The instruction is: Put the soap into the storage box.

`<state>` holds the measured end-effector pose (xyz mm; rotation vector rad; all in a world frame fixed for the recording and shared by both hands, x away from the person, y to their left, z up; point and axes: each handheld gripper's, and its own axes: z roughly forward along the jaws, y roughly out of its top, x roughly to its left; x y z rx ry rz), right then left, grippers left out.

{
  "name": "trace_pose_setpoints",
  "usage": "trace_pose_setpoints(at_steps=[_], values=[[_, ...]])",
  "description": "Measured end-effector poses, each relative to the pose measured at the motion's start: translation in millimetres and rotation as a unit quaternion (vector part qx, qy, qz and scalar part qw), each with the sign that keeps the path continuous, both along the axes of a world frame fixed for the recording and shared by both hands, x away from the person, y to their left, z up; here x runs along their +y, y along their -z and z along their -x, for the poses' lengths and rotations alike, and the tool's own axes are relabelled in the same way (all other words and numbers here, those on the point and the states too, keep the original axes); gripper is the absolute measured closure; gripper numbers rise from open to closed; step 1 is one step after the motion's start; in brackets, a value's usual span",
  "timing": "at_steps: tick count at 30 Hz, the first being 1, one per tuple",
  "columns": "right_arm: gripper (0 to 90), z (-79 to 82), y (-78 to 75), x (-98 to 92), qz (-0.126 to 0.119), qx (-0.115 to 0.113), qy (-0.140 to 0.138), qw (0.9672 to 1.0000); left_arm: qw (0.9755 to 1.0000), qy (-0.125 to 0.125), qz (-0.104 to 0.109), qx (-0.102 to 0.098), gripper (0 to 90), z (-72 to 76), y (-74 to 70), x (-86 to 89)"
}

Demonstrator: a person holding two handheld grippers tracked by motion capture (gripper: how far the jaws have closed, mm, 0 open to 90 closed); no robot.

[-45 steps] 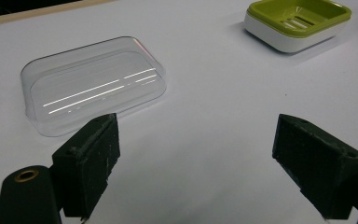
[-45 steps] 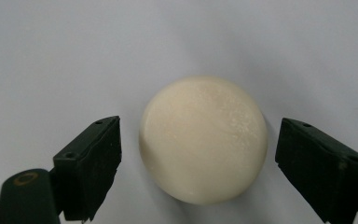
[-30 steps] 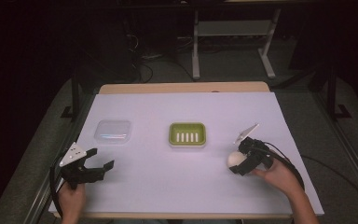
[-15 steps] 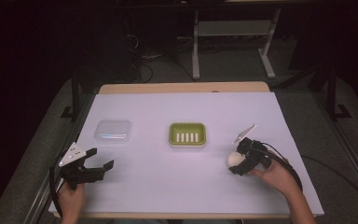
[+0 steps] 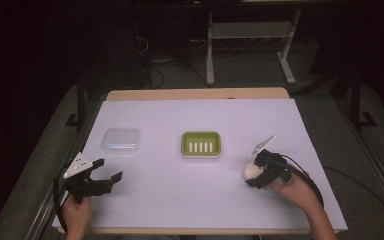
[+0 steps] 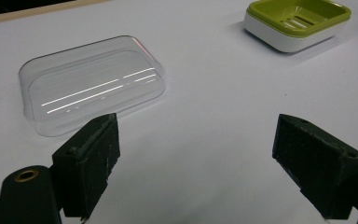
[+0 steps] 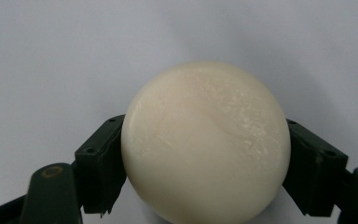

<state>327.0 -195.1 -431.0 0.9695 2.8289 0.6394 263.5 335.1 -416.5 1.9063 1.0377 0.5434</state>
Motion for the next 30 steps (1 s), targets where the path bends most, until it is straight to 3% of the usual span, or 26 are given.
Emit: trace_pose_setpoints(at_steps=[19,30], values=[[23.8,-2.7,-2.9,-2.9,-0.02,0.006,-0.011,0.9997,1.0,0.0,0.0,0.0,14.5,0.0,-0.1,0.3],[23.9,-4.5,-14.5,-3.2,-0.037,0.004,-0.026,0.999,1.0,0.0,0.002,-0.003,14.5,0.6,-0.8,1.0]])
